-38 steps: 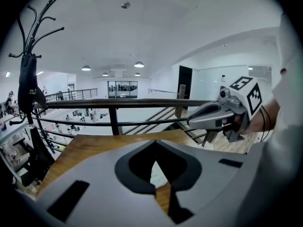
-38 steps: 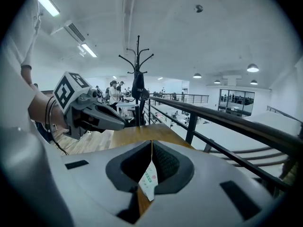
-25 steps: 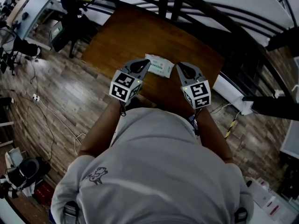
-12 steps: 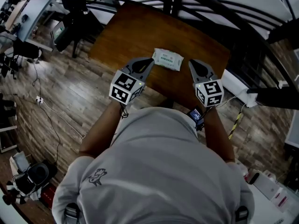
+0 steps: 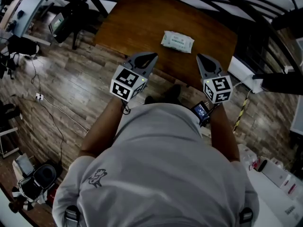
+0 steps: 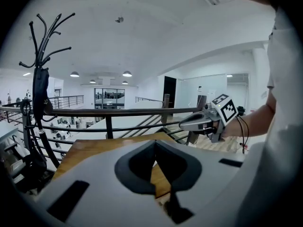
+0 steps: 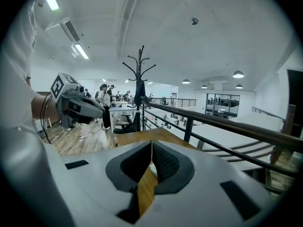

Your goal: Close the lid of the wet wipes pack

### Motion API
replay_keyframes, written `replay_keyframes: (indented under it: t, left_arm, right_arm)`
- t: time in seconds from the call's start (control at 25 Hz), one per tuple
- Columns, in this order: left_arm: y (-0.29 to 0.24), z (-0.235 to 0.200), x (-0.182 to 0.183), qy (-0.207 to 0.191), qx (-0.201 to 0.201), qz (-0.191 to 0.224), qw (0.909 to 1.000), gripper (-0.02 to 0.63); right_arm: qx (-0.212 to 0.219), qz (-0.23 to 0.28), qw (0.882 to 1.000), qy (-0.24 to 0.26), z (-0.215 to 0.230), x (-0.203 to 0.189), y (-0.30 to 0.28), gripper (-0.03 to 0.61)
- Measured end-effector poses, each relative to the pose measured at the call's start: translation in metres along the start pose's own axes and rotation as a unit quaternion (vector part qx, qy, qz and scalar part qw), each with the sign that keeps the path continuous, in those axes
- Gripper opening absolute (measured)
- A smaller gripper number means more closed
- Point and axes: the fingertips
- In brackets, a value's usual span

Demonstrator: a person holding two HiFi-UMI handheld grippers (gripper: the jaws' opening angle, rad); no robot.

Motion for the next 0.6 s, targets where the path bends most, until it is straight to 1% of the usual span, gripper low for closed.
replay_keyframes:
  t: [0.16,0.36,0.48,0.6]
  left_arm:
    - [0.015,0.017,-0.01,0.001,-0.021,0.002,0.9998,0.012]
    - [0.022,0.038,-0.019,-0.004,-0.041,0.003,0.9991,0.012]
    - [0.018,0.049,-0.02,-0.007,-0.045,0.006,0.9989,0.012]
    - [0.016,0.065,-0.022,0.0,-0.048,0.006,0.9988,0.012]
  right_arm:
    - [-0.01,-0.008,1.0,-0.004,-0.023,-0.009,0.022,0.035]
    - [-0.015,-0.013,1.0,-0.009,-0.038,-0.018,0.05,0.035]
    - [-0.014,-0.01,1.0,-0.007,-0.032,-0.021,0.066,0.035]
    - [-0.014,-0.008,1.0,-0.005,-0.027,-0.025,0.086,0.035]
Point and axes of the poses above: the fingertips, and each gripper's own axes: y backward along the fingers, z to its right, x out of its top, and after that the axes turned 6 degrees about -x, right-handed
